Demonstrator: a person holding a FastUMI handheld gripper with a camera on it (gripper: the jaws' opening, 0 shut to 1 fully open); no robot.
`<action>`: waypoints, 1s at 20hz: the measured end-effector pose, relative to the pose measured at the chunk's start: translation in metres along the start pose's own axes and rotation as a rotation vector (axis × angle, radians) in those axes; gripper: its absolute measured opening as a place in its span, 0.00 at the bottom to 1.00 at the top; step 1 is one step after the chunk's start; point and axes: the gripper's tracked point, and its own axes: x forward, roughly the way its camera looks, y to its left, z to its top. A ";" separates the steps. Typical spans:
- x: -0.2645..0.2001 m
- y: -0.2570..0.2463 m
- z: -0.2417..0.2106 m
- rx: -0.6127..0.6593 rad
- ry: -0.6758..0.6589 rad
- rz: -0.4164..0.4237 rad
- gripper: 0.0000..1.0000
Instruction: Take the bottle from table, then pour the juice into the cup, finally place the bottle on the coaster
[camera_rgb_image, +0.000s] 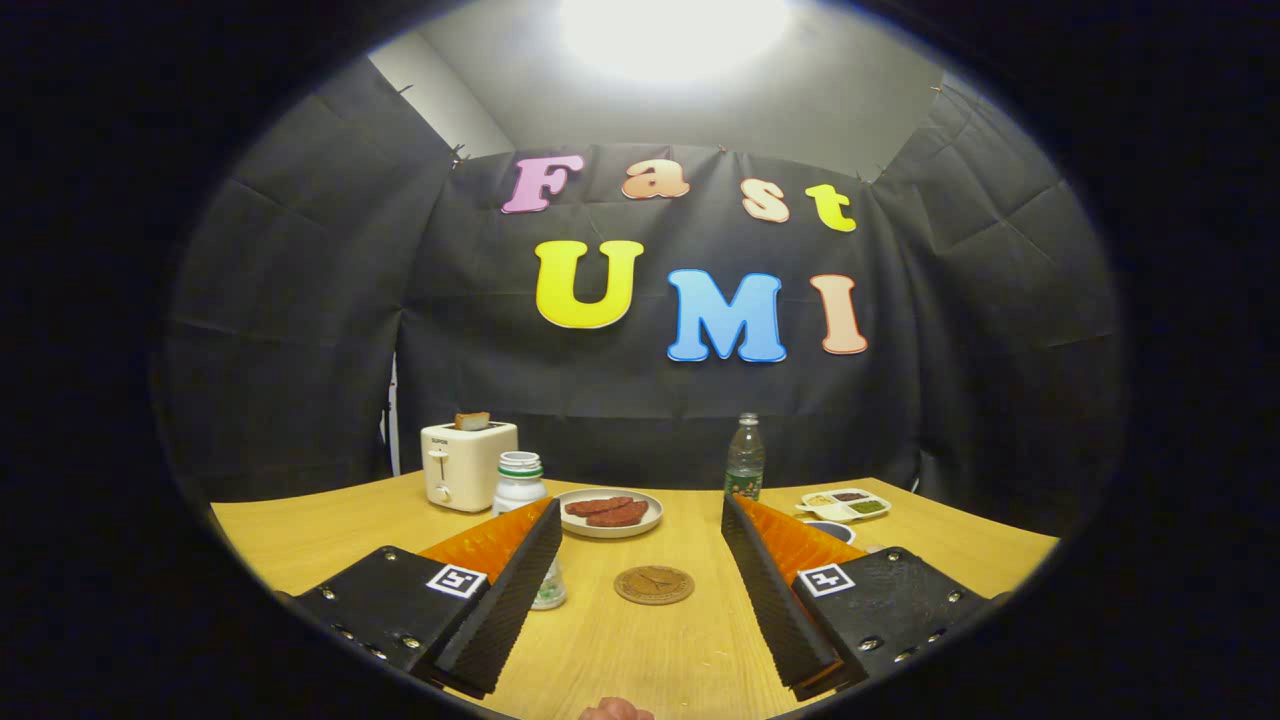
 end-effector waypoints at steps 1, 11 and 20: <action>0.006 0.009 -0.005 0.007 0.007 0.016 0.98; 0.087 0.064 -0.054 -0.028 0.089 0.127 0.98; 0.134 0.091 -0.095 -0.101 0.182 0.154 0.98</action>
